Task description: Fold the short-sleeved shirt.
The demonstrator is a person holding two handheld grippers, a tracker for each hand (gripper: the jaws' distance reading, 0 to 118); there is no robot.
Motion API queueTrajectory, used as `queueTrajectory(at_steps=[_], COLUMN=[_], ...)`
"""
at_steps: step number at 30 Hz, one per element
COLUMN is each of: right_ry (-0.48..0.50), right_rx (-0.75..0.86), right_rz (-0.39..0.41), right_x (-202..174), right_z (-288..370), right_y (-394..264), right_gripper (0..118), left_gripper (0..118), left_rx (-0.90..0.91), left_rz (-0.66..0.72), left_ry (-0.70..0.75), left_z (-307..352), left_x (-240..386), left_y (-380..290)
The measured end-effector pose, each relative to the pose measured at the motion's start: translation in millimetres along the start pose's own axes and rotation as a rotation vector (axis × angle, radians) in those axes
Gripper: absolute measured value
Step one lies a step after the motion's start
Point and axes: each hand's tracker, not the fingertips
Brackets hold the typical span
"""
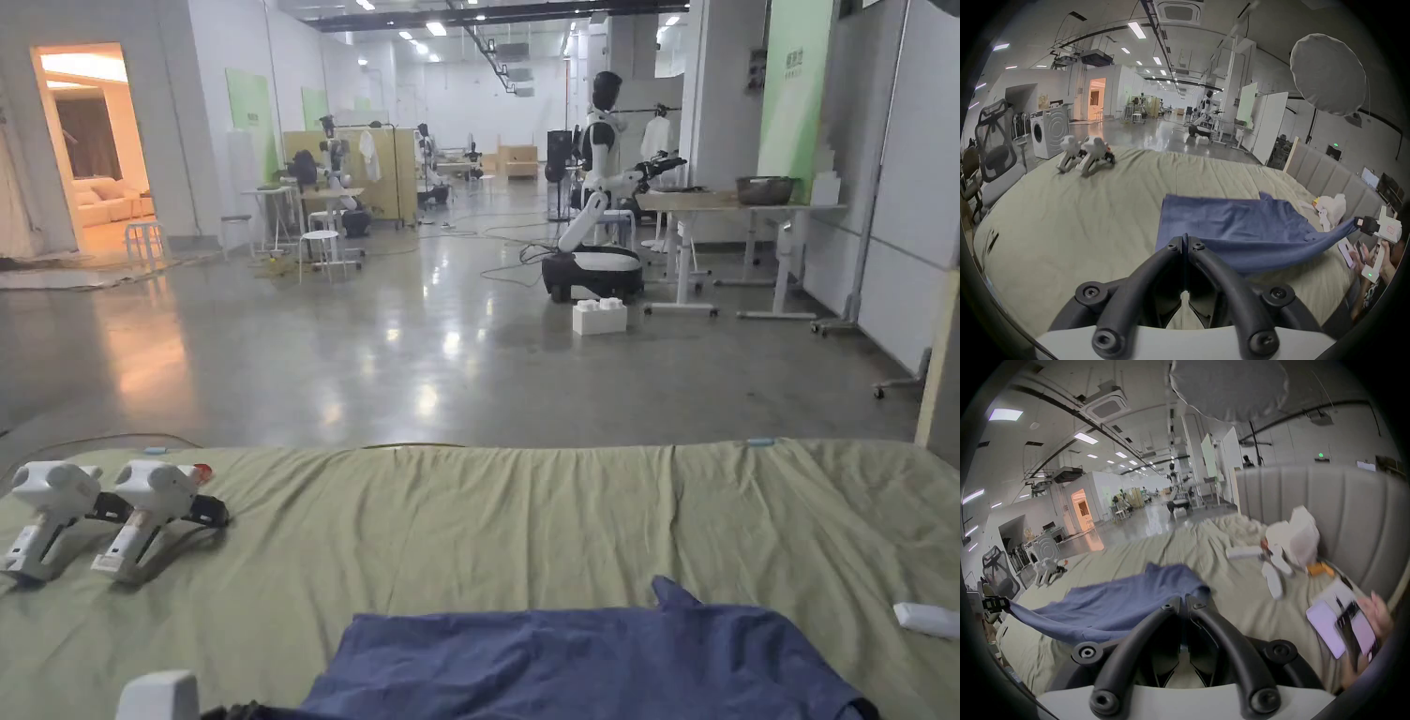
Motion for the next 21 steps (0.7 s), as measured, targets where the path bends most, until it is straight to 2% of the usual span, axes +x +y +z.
queueTrajectory(at_steps=[4,8,12,14,16,17,18,19,20,21], right_ry=[0.0,-0.005,-0.014,-0.037,-0.016,-0.012,-0.018,-0.019,-0.023,-0.045], right_rx=[-0.073,-0.119,-0.211,-0.254,-0.332,-0.354,-0.381,-0.387,-0.391,-0.417], right_rz=[0.103,0.109,0.139,0.205,0.239,0.25,0.256,0.259,0.248,0.225], right_x=[7,15,18,15,13,13,13,16,19,20], right_z=[47,70,72,68,61,59,57,55,54,57], right_y=[-42,-77,-101,-113,-121,-125,-128,-131,-132,-133], right_gripper=[1,1,1,1,1,2,9,26,52,75], left_gripper=[0,0,0,0,0,6,17,27,41,64], left_rx=[-0.053,-0.119,-0.216,-0.251,-0.287,-0.29,-0.292,-0.301,-0.313,-0.312], left_rz=[0.017,0.014,-0.026,-0.02,0.003,0.007,0.01,0.012,0.018,0.024], left_ry=[-0.021,-0.03,0.013,0.007,0.015,0.018,0.031,0.033,0.038,0.045], left_z=[38,60,65,60,55,53,52,53,53,54], left_x=[-4,-8,-9,-14,-19,-21,-22,-24,-27,-29], left_y=[-55,-102,-141,-152,-160,-162,-163,-163,-161,-160])
